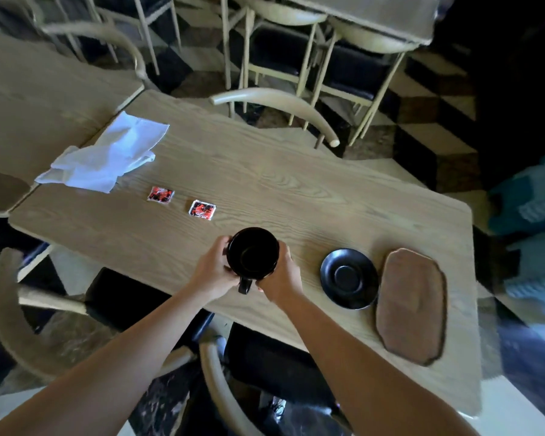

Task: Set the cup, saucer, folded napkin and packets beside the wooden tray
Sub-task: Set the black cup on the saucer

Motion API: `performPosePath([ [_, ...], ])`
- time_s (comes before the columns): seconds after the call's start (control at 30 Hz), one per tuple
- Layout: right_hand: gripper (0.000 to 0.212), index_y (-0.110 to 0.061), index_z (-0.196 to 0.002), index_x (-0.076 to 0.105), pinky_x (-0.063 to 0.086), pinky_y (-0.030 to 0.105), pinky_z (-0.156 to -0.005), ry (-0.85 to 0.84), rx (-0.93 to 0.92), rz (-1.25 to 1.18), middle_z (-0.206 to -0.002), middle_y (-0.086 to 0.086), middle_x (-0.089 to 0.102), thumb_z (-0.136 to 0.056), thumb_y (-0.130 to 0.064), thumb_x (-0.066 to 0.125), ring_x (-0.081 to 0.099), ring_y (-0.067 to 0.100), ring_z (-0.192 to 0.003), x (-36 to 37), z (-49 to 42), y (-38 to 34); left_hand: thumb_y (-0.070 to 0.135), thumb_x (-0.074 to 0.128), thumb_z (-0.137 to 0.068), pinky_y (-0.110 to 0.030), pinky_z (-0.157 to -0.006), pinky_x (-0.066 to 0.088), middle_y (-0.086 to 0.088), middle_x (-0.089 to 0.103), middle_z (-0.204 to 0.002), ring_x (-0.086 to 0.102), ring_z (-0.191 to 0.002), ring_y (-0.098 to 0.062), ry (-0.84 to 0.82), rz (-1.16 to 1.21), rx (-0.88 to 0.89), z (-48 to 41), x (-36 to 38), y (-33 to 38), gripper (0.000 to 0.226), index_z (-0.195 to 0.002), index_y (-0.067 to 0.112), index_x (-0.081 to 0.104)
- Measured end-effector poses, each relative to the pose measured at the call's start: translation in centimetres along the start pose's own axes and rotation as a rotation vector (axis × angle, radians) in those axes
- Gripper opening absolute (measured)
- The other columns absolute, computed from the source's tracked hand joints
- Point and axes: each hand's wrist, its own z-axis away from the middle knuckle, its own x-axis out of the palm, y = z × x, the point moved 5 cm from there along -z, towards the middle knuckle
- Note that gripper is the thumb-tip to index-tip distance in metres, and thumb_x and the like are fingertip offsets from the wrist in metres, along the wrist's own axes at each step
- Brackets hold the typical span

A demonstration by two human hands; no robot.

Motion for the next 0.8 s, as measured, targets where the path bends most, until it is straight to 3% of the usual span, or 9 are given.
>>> performPosePath([
  [0.17, 0.06, -0.022, -0.123, 0.043, 0.041, 0.029, -0.065, 0.094, -0.02, 0.011, -0.108, 0.004, 0.062, -0.068, -0.009, 0.065, 0.062, 0.026, -0.095, -5.0, 1.2, 2.3, 0.006, 0.079, -0.063, -0.032, -0.086, 0.05, -0.002, 0.063, -0.109, 0.061, -0.103, -0.022, -0.052, -0.032, 0.05, 0.8, 3.6, 4.5, 0.071, -0.125, 0.018, 0.048],
  [0.27, 0.058, -0.023, -0.12, 0.043, 0.043, 0.03, -0.062, 0.114, 0.015, 0.006, -0.104, 0.005, 0.064, -0.068, -0.008, 0.064, 0.064, 0.028, -0.09, -7.0, 1.7, 3.7, 0.005, 0.077, -0.063, -0.03, -0.083, 0.048, -0.002, 0.064, -0.107, 0.061, -0.103, -0.025, -0.064, -0.063, 0.096, 1.1, 5.3, 6.2, 0.069, -0.125, 0.017, 0.048],
  [0.37, 0.059, -0.021, -0.121, 0.045, 0.047, 0.032, -0.069, 0.171, -0.007, 0.008, -0.104, 0.005, 0.065, -0.067, -0.008, 0.064, 0.063, 0.027, -0.095, -8.5, 2.2, 5.0, 0.005, 0.077, -0.064, -0.028, -0.081, 0.046, -0.003, 0.064, -0.11, 0.06, -0.105, -0.025, -0.106, -0.083, 0.113, 1.4, 7.0, 7.7, 0.069, -0.126, 0.017, 0.047],
  [0.57, 0.066, -0.015, -0.129, 0.042, 0.05, 0.037, -0.082, 0.211, 0.037, -0.029, -0.116, 0.012, 0.06, -0.069, -0.002, 0.067, 0.059, 0.03, -0.105, -12.0, 3.1, 8.6, 0.01, 0.082, -0.059, -0.033, -0.093, 0.048, -0.003, 0.062, -0.121, 0.058, -0.113, -0.022, -0.173, -0.088, 0.12, 1.7, 11.0, 9.8, 0.077, -0.127, 0.021, 0.047],
  [0.8, 0.073, -0.021, -0.135, 0.039, 0.048, 0.035, -0.089, 0.23, 0.097, -0.052, -0.127, 0.007, 0.058, -0.072, -0.017, 0.075, 0.057, 0.027, -0.115, -15.2, 3.3, 12.3, 0.007, 0.081, -0.061, -0.026, -0.085, 0.045, -0.002, 0.061, -0.118, 0.058, -0.103, -0.018, -0.233, -0.101, 0.141, 1.8, 16.0, 11.7, 0.08, -0.132, 0.018, 0.044],
])
